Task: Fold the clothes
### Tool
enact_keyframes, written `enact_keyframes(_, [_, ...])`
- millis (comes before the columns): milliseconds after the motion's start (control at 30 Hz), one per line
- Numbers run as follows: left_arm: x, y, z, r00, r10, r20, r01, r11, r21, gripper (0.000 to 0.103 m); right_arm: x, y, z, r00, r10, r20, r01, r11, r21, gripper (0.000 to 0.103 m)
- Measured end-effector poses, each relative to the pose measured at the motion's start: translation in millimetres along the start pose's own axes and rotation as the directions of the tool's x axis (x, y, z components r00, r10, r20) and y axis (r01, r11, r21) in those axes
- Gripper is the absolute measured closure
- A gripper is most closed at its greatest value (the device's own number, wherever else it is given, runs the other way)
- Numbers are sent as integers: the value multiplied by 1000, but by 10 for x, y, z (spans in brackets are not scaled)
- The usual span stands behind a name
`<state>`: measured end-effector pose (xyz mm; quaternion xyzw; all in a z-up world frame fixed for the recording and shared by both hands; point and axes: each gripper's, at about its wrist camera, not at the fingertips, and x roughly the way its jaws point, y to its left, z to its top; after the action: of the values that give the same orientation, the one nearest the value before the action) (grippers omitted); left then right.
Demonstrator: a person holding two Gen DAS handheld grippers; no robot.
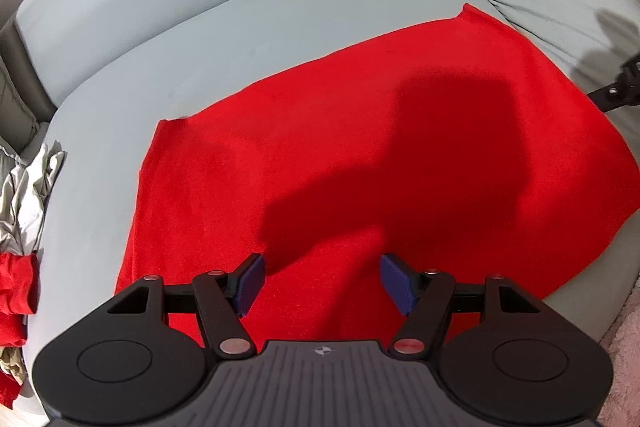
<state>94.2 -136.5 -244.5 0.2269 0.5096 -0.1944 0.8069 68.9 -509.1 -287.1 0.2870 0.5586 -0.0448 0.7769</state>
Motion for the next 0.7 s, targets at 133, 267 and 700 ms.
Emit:
enact_keyframes(133, [1,-31,4,1000,6,-12,-6,1000,7,38,145,-39,-52,993,-2,-120,0,1000,-17,103])
enact_keyframes(267, [9,-58,4,1000,-3,-15,3,1000,10,38,18,-127,-333,975,-30,-220,19,998,-51,103])
enact_keyframes(700, [-134,-31,-47,1000,7,8,-7,1000,8,37,-76,-9,-129,999,-25,-42,24,1000,-4,91])
